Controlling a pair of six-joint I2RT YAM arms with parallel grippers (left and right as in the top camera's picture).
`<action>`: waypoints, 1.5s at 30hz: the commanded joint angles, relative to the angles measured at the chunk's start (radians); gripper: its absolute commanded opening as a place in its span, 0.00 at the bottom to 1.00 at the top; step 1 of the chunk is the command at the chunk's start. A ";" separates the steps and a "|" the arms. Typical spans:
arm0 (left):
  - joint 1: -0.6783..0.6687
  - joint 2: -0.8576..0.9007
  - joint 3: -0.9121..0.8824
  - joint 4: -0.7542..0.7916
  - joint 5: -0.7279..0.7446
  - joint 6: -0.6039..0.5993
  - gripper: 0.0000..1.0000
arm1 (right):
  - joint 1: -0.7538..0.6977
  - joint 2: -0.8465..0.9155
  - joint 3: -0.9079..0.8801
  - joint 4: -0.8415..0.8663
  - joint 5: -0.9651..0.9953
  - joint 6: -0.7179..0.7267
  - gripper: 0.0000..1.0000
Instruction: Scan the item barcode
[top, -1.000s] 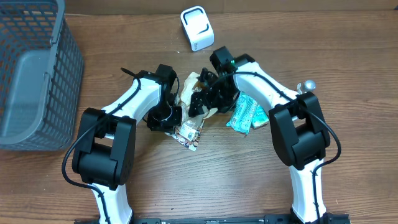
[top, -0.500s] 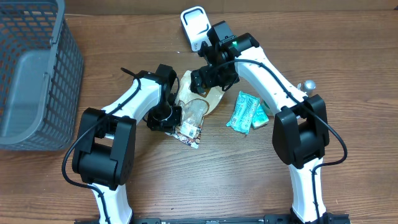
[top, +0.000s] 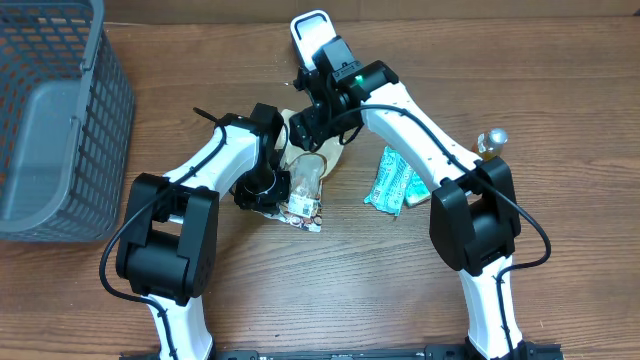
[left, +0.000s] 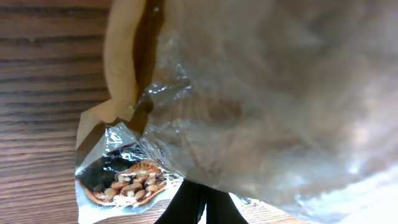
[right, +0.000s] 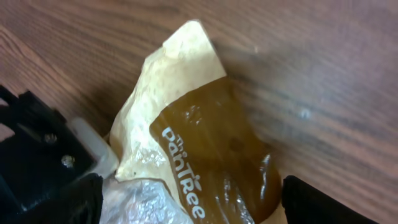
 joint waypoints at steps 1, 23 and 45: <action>-0.002 0.013 -0.007 -0.001 -0.041 -0.003 0.04 | 0.002 -0.015 0.034 0.005 0.028 -0.009 0.91; -0.005 -0.077 0.228 -0.172 0.078 -0.048 0.04 | -0.003 -0.008 -0.014 0.022 -0.044 0.041 0.04; -0.008 -0.072 -0.049 0.111 0.006 -0.055 0.04 | -0.018 -0.005 -0.265 0.283 -0.026 0.040 0.77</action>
